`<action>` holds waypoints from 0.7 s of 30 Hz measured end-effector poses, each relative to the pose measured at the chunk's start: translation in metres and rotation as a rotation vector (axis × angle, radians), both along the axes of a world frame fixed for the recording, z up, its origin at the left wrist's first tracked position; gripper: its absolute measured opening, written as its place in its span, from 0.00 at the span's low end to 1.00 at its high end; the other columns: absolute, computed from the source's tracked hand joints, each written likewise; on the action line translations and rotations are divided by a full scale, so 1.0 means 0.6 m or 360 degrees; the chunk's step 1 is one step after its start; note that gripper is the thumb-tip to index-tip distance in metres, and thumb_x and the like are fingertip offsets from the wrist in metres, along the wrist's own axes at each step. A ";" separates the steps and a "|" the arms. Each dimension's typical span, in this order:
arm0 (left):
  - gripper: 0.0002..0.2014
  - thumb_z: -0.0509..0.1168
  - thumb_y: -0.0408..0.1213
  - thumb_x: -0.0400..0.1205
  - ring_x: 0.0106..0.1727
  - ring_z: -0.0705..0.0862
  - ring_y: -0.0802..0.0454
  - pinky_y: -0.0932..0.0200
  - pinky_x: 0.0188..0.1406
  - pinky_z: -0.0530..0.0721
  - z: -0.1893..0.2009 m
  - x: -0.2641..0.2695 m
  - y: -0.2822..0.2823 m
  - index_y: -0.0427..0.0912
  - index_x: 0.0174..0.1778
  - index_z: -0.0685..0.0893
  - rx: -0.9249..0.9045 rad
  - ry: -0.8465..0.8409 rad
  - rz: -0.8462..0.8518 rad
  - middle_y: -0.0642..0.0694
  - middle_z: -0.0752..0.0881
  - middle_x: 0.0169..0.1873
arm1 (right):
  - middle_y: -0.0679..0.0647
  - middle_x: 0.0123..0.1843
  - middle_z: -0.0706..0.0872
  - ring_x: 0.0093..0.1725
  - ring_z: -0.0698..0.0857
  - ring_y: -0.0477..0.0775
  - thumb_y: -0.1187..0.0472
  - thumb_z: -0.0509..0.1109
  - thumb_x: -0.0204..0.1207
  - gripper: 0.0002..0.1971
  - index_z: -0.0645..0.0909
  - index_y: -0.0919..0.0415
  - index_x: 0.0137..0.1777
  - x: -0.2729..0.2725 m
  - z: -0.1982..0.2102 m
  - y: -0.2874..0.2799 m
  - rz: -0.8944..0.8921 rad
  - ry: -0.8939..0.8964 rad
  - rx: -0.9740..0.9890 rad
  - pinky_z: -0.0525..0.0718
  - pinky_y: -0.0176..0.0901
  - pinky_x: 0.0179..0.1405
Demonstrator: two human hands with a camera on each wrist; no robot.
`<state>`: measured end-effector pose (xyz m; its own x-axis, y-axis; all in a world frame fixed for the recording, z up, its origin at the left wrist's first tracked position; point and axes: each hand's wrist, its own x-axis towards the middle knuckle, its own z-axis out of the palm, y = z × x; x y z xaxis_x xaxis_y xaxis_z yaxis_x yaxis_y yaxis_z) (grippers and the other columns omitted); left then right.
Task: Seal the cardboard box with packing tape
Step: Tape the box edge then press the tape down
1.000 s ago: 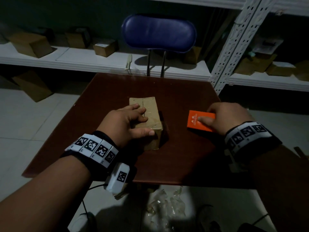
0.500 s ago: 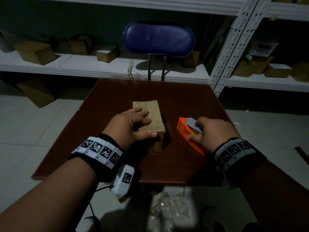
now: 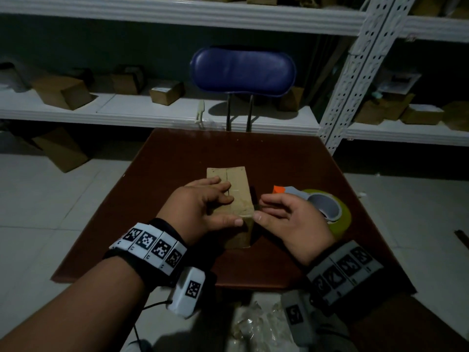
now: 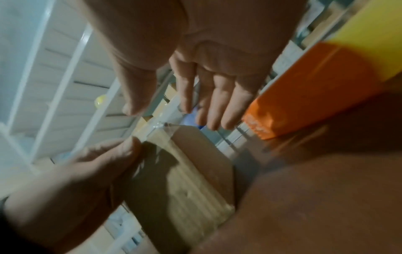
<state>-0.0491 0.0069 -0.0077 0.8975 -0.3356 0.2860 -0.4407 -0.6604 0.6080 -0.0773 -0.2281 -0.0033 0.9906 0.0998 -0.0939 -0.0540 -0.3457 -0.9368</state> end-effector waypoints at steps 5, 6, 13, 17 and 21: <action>0.37 0.69 0.73 0.62 0.78 0.74 0.58 0.50 0.78 0.74 -0.004 -0.007 0.003 0.50 0.59 0.91 -0.0040 -0.0009 -0.0048 0.53 0.85 0.69 | 0.50 0.63 0.91 0.64 0.89 0.47 0.45 0.85 0.56 0.28 0.88 0.51 0.57 0.008 -0.017 -0.002 0.0037 0.0018 0.0232 0.87 0.54 0.67; 0.38 0.68 0.74 0.63 0.78 0.74 0.57 0.52 0.78 0.73 -0.006 -0.008 0.004 0.49 0.59 0.91 -0.0046 -0.0008 -0.0057 0.52 0.85 0.70 | 0.51 0.63 0.91 0.64 0.89 0.47 0.47 0.85 0.57 0.24 0.89 0.53 0.54 0.007 -0.022 0.000 0.0043 -0.0010 0.0252 0.87 0.51 0.66; 0.34 0.76 0.65 0.65 0.81 0.70 0.58 0.52 0.81 0.70 0.000 -0.015 0.003 0.46 0.62 0.90 -0.0098 0.0091 -0.0051 0.50 0.82 0.72 | 0.57 0.66 0.89 0.68 0.86 0.47 0.66 0.82 0.71 0.11 0.85 0.53 0.34 0.003 -0.029 0.014 0.0062 -0.0159 0.0224 0.86 0.39 0.64; 0.30 0.77 0.55 0.66 0.83 0.65 0.64 0.54 0.84 0.65 0.009 -0.014 0.013 0.49 0.64 0.89 -0.0133 0.0303 -0.0156 0.53 0.79 0.76 | 0.60 0.64 0.90 0.70 0.85 0.47 0.65 0.82 0.72 0.13 0.84 0.49 0.32 0.005 -0.037 0.007 0.0110 -0.0149 0.0293 0.85 0.60 0.68; 0.26 0.77 0.48 0.68 0.82 0.60 0.72 0.70 0.79 0.60 0.015 -0.011 0.023 0.49 0.63 0.88 -0.0209 0.0462 -0.0287 0.56 0.76 0.76 | 0.53 0.57 0.92 0.69 0.85 0.43 0.66 0.81 0.73 0.14 0.82 0.52 0.32 0.002 -0.035 0.005 0.0119 -0.0179 0.0296 0.86 0.58 0.68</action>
